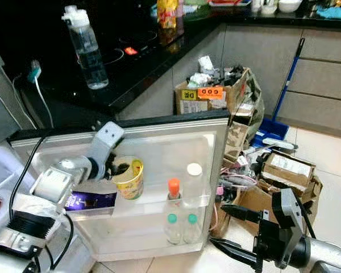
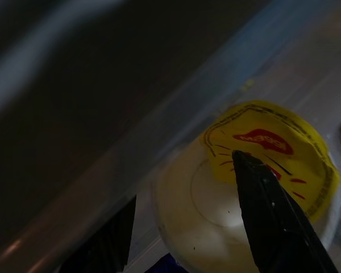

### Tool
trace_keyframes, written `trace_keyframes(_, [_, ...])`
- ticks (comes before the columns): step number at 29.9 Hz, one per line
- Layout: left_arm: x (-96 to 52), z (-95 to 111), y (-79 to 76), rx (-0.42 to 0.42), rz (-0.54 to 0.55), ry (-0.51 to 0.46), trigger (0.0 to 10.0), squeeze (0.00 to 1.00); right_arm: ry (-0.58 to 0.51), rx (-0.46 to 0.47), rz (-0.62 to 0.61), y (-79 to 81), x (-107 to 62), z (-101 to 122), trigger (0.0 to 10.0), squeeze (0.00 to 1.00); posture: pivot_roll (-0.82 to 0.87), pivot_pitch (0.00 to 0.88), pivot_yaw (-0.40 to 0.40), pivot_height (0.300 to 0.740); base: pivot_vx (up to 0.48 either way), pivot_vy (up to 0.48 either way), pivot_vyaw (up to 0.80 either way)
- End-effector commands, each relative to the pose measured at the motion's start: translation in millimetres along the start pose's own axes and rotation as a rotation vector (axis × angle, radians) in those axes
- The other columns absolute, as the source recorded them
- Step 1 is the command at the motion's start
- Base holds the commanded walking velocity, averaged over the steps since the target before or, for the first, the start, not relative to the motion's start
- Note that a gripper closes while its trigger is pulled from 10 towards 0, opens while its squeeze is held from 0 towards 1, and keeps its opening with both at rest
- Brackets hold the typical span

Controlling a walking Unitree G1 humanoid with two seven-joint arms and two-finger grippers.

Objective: Restocking fridge

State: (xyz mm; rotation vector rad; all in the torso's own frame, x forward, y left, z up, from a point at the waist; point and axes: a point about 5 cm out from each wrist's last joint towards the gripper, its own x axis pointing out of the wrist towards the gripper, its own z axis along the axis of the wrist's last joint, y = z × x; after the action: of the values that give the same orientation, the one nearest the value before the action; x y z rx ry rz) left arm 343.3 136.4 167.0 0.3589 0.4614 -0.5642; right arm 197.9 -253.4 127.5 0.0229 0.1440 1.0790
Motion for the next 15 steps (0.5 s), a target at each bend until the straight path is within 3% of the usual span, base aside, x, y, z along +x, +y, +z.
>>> trace_keyframes(1, [-18.9,33.7,19.8,0.057,0.086,-0.119,10.0,0.00,0.008,-0.009,0.002,0.4,-0.7,0.8,10.0,0.00,-0.06,0.019,0.089,0.740,0.000,0.000,0.00])
trace_keyframes(6, [-29.3,45.0,22.9,0.058,0.059,-0.164,10.0,0.00,0.007,-0.008,0.001,0.5,-0.6,0.6,10.0,0.00,-0.06,0.020,0.088,0.740,0.000,0.000,0.00])
trace_keyframes(10, [-49.3,55.4,22.9,0.118,-0.037,-0.216,10.0,0.00,0.007,-0.007,0.001,-0.1,-0.8,0.8,10.0,0.00,-0.06,0.022,0.084,0.740,0.000,0.000,0.00])
trace_keyframes(15, [-61.0,56.2,24.6,0.166,-0.103,-0.238,10.0,0.00,0.009,-0.008,0.000,-0.8,-1.2,1.0,10.0,0.00,-0.06,0.021,0.080,0.740,0.000,0.000,0.00])
